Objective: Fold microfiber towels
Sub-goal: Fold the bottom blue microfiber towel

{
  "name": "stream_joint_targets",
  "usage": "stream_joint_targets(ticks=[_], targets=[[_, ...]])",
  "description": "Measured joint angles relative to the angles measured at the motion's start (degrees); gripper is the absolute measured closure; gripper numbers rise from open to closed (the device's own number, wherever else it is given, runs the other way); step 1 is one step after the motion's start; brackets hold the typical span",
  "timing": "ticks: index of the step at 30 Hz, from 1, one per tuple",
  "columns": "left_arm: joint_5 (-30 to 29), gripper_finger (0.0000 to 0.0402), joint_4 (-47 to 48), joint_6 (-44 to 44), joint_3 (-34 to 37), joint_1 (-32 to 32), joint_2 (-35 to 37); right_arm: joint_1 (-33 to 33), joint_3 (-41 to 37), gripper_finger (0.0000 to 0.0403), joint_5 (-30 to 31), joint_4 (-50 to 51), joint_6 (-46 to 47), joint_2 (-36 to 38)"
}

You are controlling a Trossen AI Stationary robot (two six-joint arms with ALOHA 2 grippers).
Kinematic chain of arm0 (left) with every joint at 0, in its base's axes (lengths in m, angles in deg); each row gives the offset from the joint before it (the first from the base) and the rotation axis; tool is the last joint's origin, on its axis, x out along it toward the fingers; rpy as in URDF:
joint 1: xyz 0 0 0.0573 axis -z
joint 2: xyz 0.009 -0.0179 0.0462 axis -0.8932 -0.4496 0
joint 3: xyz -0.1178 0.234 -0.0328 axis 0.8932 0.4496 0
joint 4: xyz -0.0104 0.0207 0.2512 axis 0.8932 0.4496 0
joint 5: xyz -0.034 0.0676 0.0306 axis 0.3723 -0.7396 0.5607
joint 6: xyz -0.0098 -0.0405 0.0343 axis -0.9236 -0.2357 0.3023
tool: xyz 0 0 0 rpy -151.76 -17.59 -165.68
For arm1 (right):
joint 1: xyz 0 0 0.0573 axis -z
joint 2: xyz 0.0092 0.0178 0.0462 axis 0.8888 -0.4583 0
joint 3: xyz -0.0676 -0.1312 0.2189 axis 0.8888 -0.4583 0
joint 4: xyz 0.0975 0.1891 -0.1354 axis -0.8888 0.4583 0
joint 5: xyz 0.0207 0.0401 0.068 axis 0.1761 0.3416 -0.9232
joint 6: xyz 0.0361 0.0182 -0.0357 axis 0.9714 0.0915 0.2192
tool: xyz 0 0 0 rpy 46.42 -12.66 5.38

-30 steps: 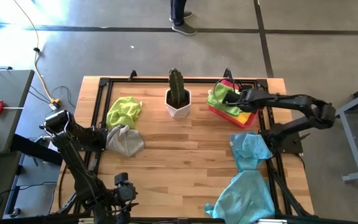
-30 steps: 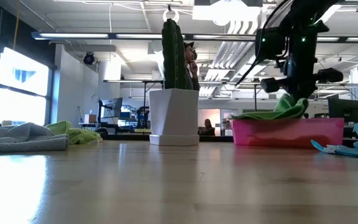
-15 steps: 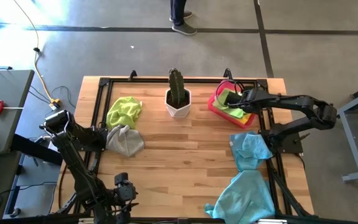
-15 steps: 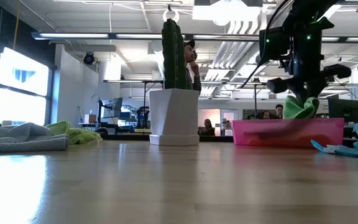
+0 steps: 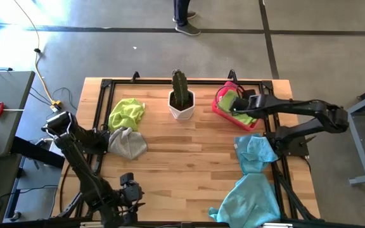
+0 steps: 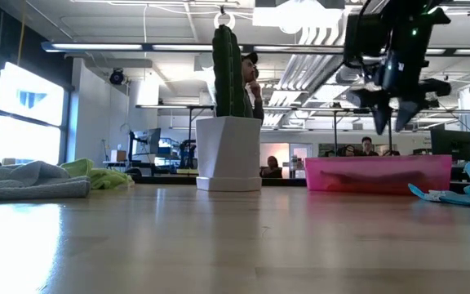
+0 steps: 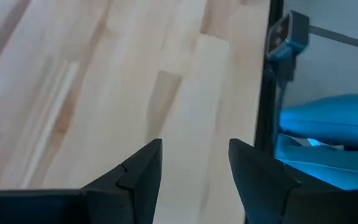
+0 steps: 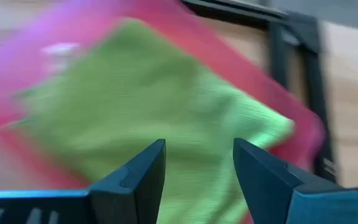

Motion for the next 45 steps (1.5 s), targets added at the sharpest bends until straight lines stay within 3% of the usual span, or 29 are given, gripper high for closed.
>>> stream_joint_targets(ticks=[7, 14, 19, 24, 28, 33, 38, 45], targets=[[-0.37, 0.0225, 0.13, 4.6, 0.01, -5.3, 0.0, -12.44, 0.02, 0.0239, -7.21, -21.36, -12.31, 3.14], [-0.64, 0.0225, 1.18, 9.84, 0.0, -11.21, 0.0, -28.41, 0.04, 0.0242, -14.28, -39.64, -20.88, -2.43], [-0.16, 0.0225, 3.5, 14.53, 0.0, -14.63, 0.0, -39.42, 0.04, 0.0242, -16.71, -37.23, -17.39, -6.74], [1.96, 0.0225, 3.88, 17.27, 0.0, -16.61, 0.0, -47.95, 0.04, 0.0242, -22.34, -29.1, -2.35, -10.49], [2.21, 0.0225, 3.22, 17.27, 0.0, -17.23, 0.0, -52.8, 0.02, 0.0242, -33.57, -24.68, 12.24, -13.69], [2.14, 0.0225, 3.15, 17.27, 0.0, -17.03, 0.0, -58.76, 0.02, 0.0242, -46.23, -27.54, 15.31, -16.72], [1.96, 0.0225, 2.75, 17.27, 0.0, -17.03, 0.0, -63.43, 0.03, 0.0242, -46.84, -26.69, 11.32, -19.14], [1.9, 0.0225, 2.26, 17.27, 0.02, -17.03, 0.0, -65.1, 0.23, 0.0242, -39.68, -28.09, 1.15, -24.58]])
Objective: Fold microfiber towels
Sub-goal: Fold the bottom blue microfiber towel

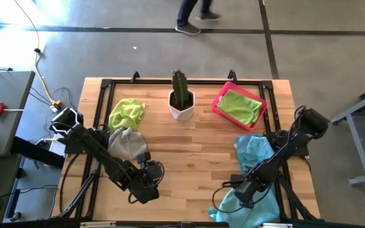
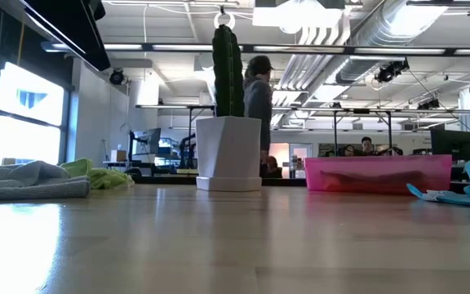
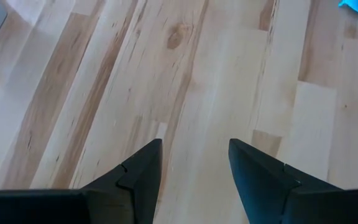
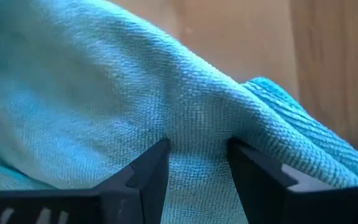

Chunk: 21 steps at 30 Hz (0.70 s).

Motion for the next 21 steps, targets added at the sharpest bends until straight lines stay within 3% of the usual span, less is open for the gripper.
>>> stream_joint_targets(ticks=[4, 6, 13, 16, 18, 21], targets=[[0.04, 0.0225, -0.3, 0.0, 0.0, 0.01, 0.0, 0.37, 0.19, 0.0242, 4.22, -3.65, -8.01, -2.6], [0.05, 0.0225, -0.3, -0.02, -0.01, 0.04, 0.0, 1.33, 0.13, 0.0242, 10.58, -6.77, -12.79, -3.3], [0.07, 0.0225, -0.7, -0.42, 0.0, 0.02, 0.0, 7.69, -0.23, 0.0242, 44.36, -23.07, -31.92, -3.65], [0.07, 0.0225, -1.12, -0.44, -0.02, 0.04, 0.0, 11.26, -0.27, 0.0242, 53.98, -32.75, -39.12, -3.62], [0.07, 0.0225, -1.97, -0.44, -0.02, 0.02, 0.0, 13.26, -0.27, 0.0242, 54.02, -38.09, -42.6, -2.71], [0.09, 0.0225, -2.31, -0.44, 0.0, 0.17, 0.0, 14.43, -0.25, 0.0242, 42.52, -37.36, -42.55, 0.21]])
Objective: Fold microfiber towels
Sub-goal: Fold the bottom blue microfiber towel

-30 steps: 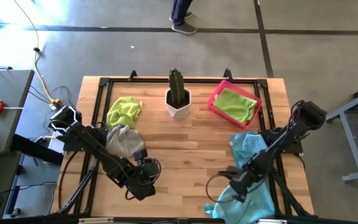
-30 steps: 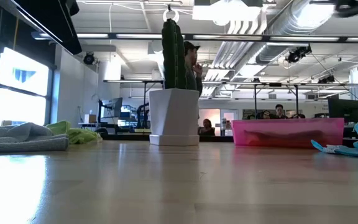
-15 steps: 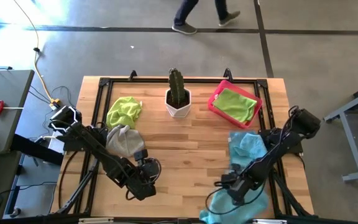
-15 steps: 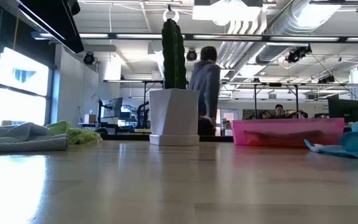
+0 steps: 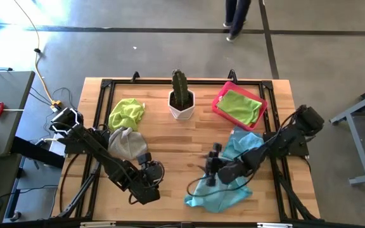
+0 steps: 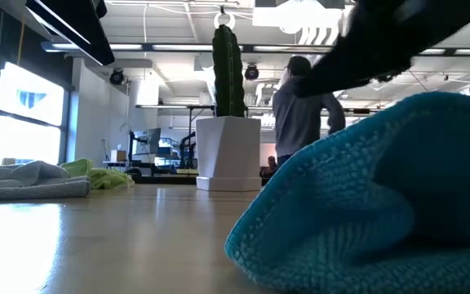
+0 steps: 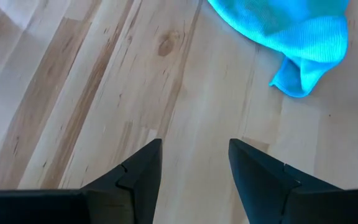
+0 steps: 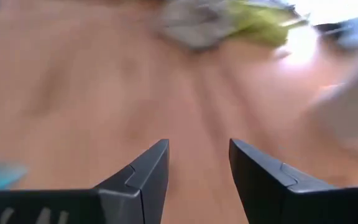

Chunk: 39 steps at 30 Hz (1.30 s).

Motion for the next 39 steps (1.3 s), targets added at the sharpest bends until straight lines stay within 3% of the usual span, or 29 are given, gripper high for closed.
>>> stream_joint_targets(ticks=[5, 6, 8, 11, 17, 25, 28, 39], targets=[[0.0, 0.0225, -0.08, 0.0, -0.01, 0.98, 0.0, -0.79, 0.02, 0.0242, -31.4, 12.57, 15.64, 4.92], [-0.01, 0.0225, -0.16, -0.02, 0.0, 1.15, 0.0, -1.3, 0.02, 0.0242, -35.41, 14.37, 19.88, 5.28], [-0.11, 0.0225, -0.22, 0.0, 0.0, 1.52, 0.0, -2.91, 0.02, 0.0242, -37.53, 17.93, 26.74, 5.38], [-0.66, 0.0225, -0.89, -0.02, -0.01, 2.07, -0.01, -5.28, 0.02, 0.0242, -35.03, 22.18, 30.77, 4.49], [-1.03, 0.0225, -1.27, -0.02, 0.0, 2.95, -0.02, -6.59, 0.02, 0.0242, -29.12, 28.07, 28.79, 2.8], [-1.04, 0.0225, -1.62, -0.22, -0.02, 4.31, -0.02, -5.79, 0.09, 0.0242, -30.74, 26.27, 22.22, -3.05], [-0.87, 0.0225, -2.29, -0.13, 0.0, 4.44, -0.02, -4.83, 0.35, 0.0242, -28.84, 23.29, 20.82, -5.14], [-0.65, 0.0225, -2.81, -0.05, 0.0, 4.42, -0.02, 4.4, 0.0, 0.0242, -7.89, 0.08, 7.25, -7.6]])
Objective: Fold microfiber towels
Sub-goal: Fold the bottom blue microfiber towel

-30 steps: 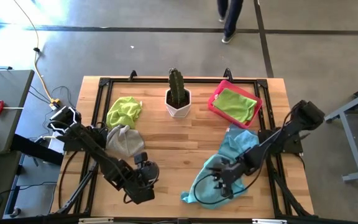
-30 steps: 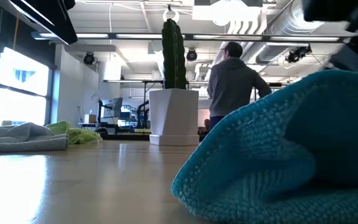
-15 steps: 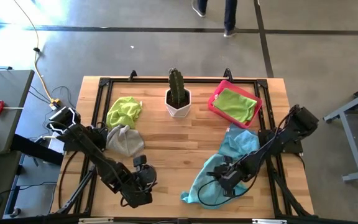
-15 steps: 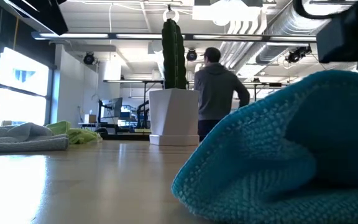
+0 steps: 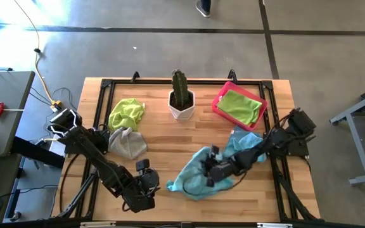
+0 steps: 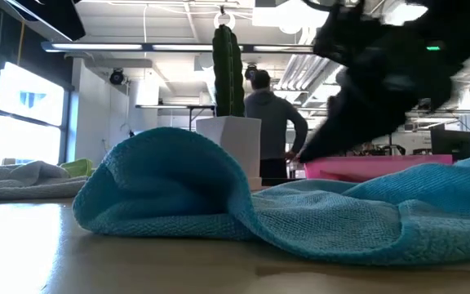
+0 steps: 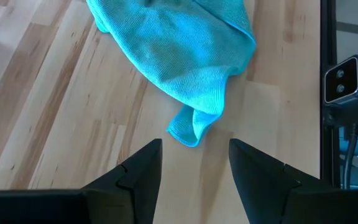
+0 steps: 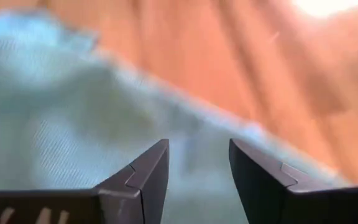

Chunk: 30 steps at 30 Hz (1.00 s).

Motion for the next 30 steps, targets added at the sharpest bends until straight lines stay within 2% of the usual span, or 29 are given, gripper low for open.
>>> stream_joint_targets(ticks=[3, 5, 10, 13, 20, 24, 30], targets=[[0.02, 0.0225, -0.02, -0.01, 0.0, 0.0, 0.0, 2.78, -0.01, 0.0242, -0.86, -3.51, -1.12, 1.21], [0.02, 0.0225, -0.12, 0.0, -0.02, 0.02, 0.0, 3.93, 0.0, 0.0242, -4.47, -4.0, -1.19, 2.75], [0.03, 0.0225, -0.35, 0.0, -0.01, 0.0, 0.0, 4.43, 0.04, 0.0242, -22.47, 1.85, -1.01, 5.59], [-0.01, 0.0225, -0.49, 0.0, -0.01, 0.0, 0.0, 3.1, 0.04, 0.0242, -28.75, 7.75, 1.36, 5.6], [-0.26, 0.0225, -0.99, 0.0, -0.01, 0.0, 0.0, 0.76, 0.02, 0.0242, -28.79, 16.26, -3.0, 5.25], [-0.26, 0.0225, -1.19, -0.13, -0.01, 0.0, 0.0, 0.58, 0.04, 0.0242, -28.79, 17.95, -7.46, 5.1], [-0.33, 0.0225, -1.35, -0.04, 0.0, 0.08, 0.0, 0.58, 0.04, 0.0242, -28.67, 19.11, -7.66, 3.61]])
